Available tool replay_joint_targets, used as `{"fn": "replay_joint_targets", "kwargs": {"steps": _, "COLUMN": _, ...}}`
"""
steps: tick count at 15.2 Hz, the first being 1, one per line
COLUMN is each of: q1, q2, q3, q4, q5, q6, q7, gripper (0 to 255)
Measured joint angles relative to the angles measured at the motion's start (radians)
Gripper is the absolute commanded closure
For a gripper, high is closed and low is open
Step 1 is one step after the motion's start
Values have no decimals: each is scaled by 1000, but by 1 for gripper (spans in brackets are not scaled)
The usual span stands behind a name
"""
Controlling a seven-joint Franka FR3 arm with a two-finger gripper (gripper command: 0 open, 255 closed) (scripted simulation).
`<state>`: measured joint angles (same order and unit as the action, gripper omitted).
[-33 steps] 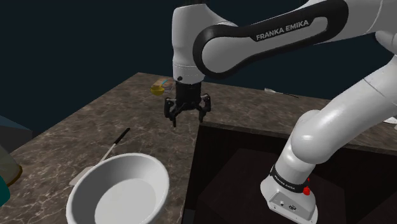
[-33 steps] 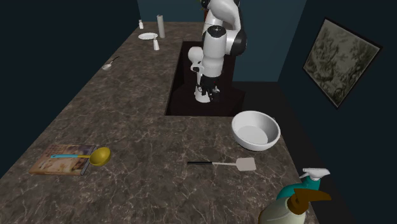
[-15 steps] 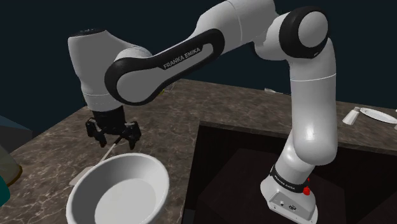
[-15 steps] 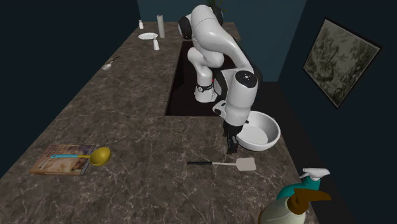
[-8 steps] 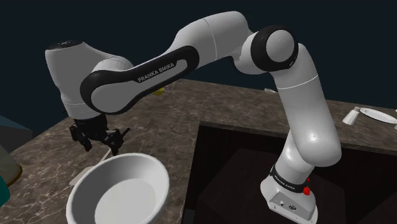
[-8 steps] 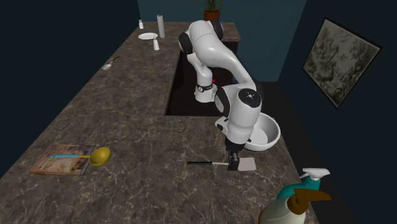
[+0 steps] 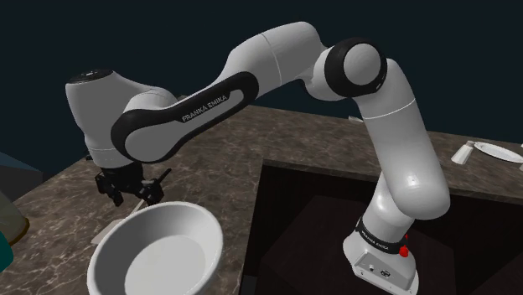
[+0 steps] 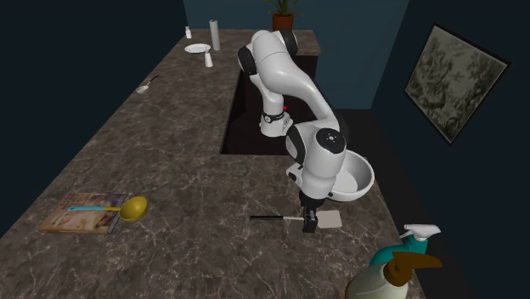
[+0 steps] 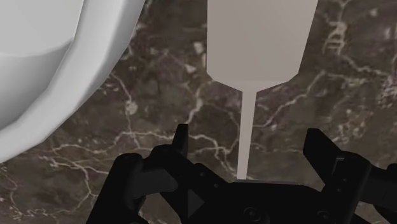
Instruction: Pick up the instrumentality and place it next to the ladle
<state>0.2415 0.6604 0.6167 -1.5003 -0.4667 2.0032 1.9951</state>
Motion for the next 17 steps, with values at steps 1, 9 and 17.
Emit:
{"fn": "replay_joint_targets", "kwargs": {"steps": 1, "q1": 0, "q2": 0, "q3": 0, "q4": 0, "q5": 0, "q6": 1, "q7": 0, "gripper": 0}}
{"fn": "replay_joint_targets", "kwargs": {"steps": 9, "q1": 0, "q2": -9, "q3": 4, "q4": 0, "q5": 2, "q6": -9, "q7": 0, "gripper": 255}}
{"fn": "replay_joint_targets", "kwargs": {"steps": 17, "q1": -3, "q2": -11, "q3": 6, "q4": 9, "q5": 7, "q6": -17, "q7": -6, "gripper": 255}}
